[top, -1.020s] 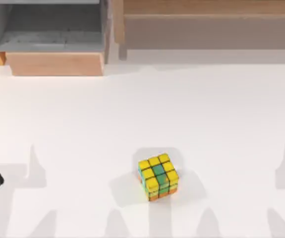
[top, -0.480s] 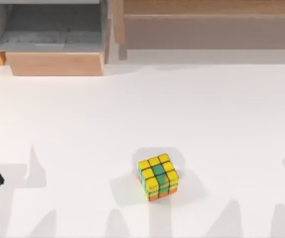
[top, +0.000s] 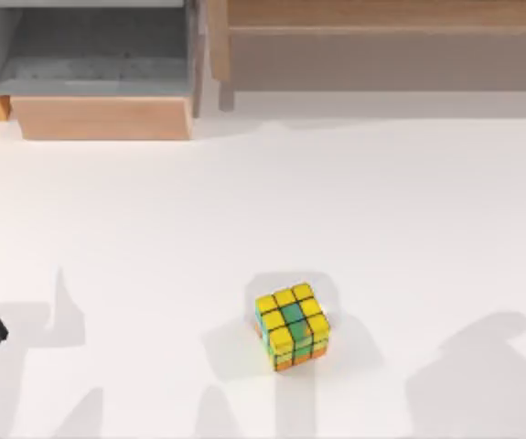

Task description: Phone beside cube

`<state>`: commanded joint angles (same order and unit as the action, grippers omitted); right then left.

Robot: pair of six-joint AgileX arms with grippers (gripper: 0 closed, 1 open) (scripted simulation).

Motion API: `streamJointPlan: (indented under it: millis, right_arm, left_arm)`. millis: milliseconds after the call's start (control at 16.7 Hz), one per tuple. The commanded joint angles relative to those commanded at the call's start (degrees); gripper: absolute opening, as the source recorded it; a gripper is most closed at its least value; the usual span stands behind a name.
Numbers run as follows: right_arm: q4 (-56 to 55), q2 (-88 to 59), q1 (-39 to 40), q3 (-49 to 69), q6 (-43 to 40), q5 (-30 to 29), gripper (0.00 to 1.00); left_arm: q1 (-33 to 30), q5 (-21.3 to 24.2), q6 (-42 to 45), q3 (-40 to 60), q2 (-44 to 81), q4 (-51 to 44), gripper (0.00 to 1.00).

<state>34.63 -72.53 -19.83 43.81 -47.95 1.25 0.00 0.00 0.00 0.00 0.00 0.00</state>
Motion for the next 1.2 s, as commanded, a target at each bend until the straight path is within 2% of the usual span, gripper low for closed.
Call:
streamJointPlan:
  millis: [300,540,960,1200]
  right_arm:
    - [11.06,-22.32,-6.6,14.05,-15.36,0.11,1.0]
    - [15.36,-31.76,-9.55,21.08,-22.29,-0.03,1.0]
    - [15.61,-33.16,-9.76,21.83,-23.21,-0.06,1.0]
    - [9.69,-35.83,-9.8,19.4,-23.09,-0.07,1.0]
  left_arm:
    - [0.0,0.0,0.0,0.0,0.0,0.0,1.0]
    - [0.0,0.0,0.0,0.0,0.0,0.0,1.0]
    - [0.0,0.0,0.0,0.0,0.0,0.0,1.0]
    - [0.0,0.0,0.0,0.0,0.0,0.0,1.0]
